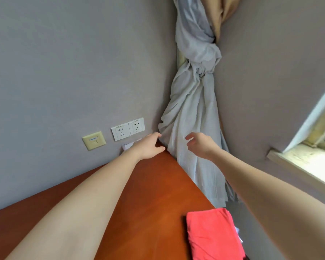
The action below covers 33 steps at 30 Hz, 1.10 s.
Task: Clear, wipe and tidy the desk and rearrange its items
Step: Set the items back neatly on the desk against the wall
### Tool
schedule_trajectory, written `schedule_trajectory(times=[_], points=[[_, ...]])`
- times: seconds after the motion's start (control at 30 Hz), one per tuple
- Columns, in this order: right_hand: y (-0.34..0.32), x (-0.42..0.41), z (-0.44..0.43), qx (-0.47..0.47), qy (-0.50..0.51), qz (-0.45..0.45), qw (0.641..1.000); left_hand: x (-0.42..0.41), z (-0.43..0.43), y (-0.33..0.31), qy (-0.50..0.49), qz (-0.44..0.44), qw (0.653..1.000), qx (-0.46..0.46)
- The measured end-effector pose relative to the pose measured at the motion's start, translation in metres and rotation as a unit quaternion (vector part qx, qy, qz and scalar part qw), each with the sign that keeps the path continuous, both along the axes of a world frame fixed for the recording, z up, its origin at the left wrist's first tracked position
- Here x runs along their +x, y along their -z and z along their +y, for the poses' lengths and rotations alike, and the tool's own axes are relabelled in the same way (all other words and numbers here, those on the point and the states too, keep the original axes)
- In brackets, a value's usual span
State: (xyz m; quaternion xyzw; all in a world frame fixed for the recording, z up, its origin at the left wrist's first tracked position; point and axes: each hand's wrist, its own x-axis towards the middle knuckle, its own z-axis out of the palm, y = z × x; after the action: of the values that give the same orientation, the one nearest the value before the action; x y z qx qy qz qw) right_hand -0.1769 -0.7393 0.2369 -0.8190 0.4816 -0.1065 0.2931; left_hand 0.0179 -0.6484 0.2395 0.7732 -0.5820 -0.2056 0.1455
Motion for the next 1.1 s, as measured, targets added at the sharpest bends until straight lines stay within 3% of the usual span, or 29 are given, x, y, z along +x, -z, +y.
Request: schedule_trajectory(times=[0.4, 0.77, 1.1], points=[[-0.018, -0.186, 0.036, -0.049, 0.188, 0.012, 0.981, -0.155, -0.047, -0.009, 0.205, -0.016, 0.978, -0.031], [-0.028, -0.375, 0.061, -0.051, 0.366, 0.01, 0.929, -0.349, -0.092, -0.014, 0.377, 0.016, 0.926, -0.034], [-0.012, -0.517, 0.025, -0.028, 0.466, 0.028, 0.884, -0.498, -0.142, -0.003, 0.401, 0.066, 0.914, -0.009]])
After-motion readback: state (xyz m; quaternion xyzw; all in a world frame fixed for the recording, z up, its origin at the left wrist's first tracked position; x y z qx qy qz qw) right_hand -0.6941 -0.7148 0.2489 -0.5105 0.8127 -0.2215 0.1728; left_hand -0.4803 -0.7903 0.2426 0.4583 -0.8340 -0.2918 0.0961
